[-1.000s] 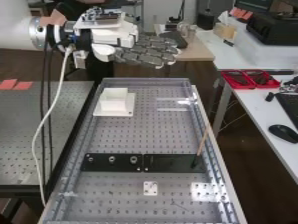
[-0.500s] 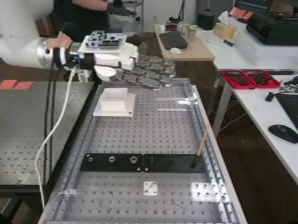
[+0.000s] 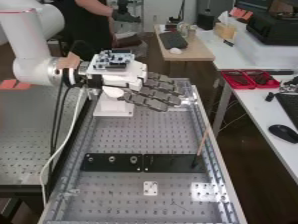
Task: Grab the drill bit and place it in the clear container
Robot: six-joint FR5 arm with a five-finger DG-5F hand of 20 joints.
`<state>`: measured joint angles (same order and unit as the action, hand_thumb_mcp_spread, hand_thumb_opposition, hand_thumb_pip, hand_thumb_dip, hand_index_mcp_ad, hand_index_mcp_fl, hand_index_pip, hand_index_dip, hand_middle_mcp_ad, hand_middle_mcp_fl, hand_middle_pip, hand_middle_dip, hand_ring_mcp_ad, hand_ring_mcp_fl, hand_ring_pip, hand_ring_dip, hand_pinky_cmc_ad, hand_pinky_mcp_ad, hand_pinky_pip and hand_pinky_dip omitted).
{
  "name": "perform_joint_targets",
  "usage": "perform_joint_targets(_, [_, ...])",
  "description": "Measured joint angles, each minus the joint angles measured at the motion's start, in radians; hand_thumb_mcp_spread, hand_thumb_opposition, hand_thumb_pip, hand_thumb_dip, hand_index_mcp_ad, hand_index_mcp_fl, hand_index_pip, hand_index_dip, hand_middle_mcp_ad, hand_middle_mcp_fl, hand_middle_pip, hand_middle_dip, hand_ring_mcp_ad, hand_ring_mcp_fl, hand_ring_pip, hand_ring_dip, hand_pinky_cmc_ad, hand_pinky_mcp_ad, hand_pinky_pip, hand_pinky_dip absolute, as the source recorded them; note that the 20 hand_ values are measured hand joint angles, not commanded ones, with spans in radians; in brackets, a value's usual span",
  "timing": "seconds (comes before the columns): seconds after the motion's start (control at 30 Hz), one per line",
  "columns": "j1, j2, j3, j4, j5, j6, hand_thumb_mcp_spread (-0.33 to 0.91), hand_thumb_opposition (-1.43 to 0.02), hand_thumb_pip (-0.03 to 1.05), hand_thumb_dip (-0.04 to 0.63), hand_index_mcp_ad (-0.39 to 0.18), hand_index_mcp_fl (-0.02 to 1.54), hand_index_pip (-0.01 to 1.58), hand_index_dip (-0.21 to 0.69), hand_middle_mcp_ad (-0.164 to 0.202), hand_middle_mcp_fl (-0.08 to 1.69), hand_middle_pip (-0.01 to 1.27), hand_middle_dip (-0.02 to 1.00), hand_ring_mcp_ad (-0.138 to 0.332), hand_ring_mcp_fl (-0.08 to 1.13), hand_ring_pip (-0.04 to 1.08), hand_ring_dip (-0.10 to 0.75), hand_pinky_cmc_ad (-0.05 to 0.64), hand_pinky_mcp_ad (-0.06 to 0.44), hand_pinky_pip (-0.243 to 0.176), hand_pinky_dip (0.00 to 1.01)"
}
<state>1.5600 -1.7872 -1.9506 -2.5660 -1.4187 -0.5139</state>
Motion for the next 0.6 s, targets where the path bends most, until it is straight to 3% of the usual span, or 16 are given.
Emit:
perform_joint_targets(0.4, [-0.059,-0.093,0.065,0.001,-0.036,0.011,0.2,-0.81,0.71,0.164,0.066,0.04,0.85,0.066,0.134,-0.01,0.13,0.09,0.197,0.0,0.06,-0.065,0.234,0.138,-0.129,0.31])
perform_joint_targets(0.6, [-0.078,-0.137,0.098,0.0,-0.039,0.014,0.23,-0.85,0.75,0.206,0.068,0.12,1.12,0.049,0.129,-0.01,0.13,0.1,0.197,0.0,0.06,-0.065,0.237,0.138,-0.129,0.31])
